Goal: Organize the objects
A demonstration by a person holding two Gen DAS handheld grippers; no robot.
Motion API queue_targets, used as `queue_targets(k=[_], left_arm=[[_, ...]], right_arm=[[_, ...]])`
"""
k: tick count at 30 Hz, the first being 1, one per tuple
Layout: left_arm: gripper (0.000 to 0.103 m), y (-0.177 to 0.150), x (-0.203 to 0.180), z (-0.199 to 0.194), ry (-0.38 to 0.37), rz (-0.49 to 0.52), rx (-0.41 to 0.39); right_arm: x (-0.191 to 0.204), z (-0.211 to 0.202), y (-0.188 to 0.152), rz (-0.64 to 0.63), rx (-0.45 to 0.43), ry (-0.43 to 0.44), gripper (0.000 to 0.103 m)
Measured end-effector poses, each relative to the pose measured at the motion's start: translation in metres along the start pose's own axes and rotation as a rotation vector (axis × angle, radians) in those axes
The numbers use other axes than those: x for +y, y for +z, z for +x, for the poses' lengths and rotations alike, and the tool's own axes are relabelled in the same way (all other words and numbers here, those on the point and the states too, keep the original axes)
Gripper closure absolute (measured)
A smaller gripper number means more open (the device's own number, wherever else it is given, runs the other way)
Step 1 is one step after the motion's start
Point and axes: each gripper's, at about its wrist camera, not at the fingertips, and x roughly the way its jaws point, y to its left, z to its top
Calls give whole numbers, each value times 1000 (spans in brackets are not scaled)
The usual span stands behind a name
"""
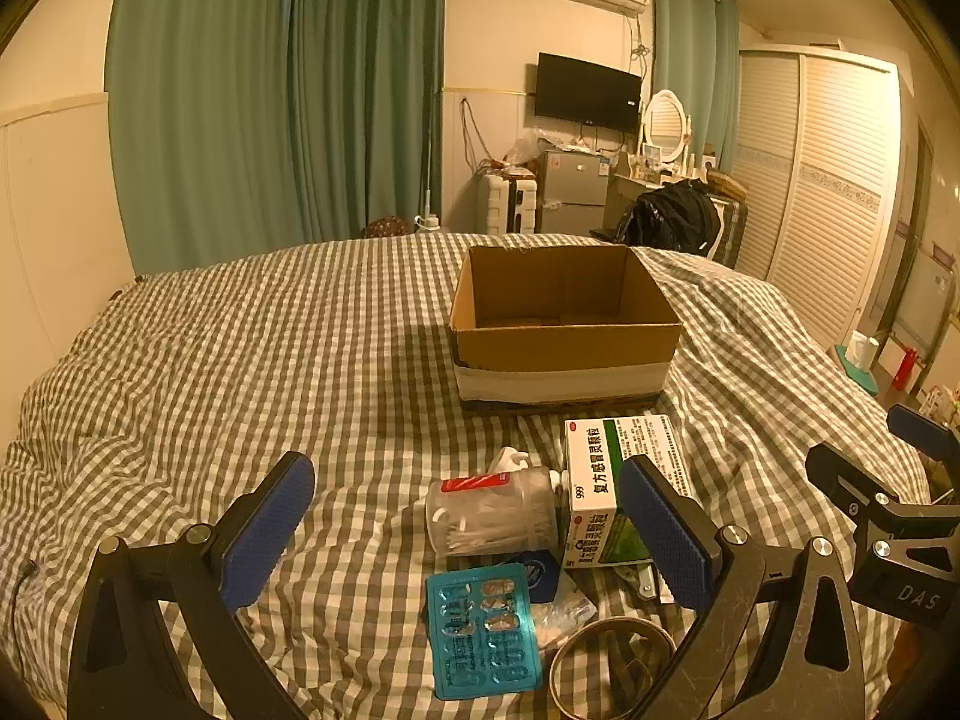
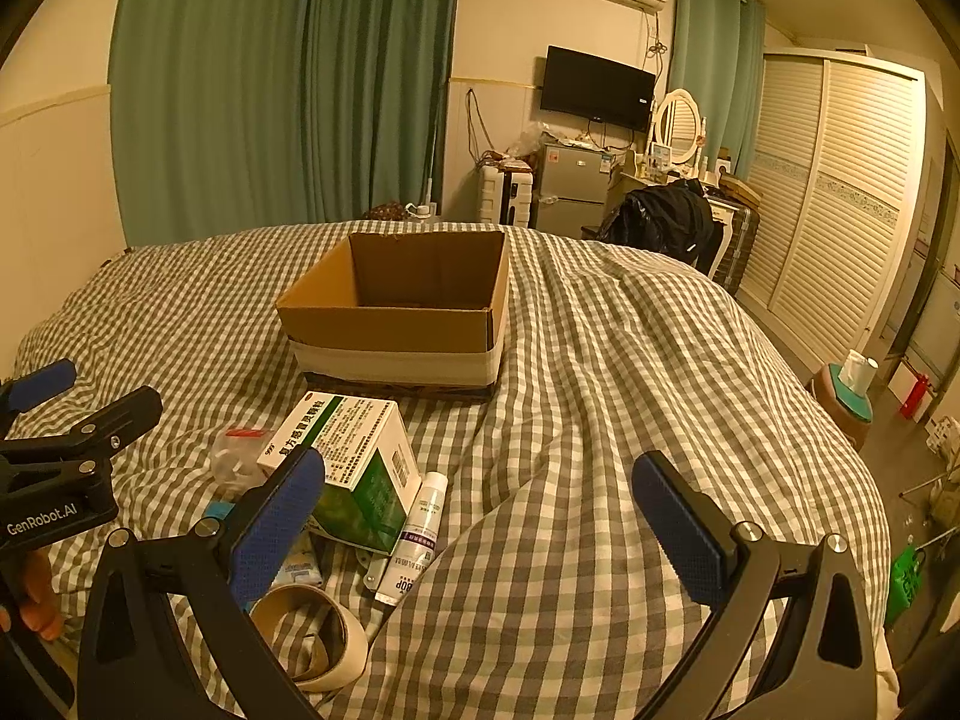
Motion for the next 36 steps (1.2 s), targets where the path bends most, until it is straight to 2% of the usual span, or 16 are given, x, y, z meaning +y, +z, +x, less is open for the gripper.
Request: queue_targets(k=[36], left_arm=[[0,2,0,-3,5,8,2]], right_arm=[[8,-6,1,-18,-10,23,0]])
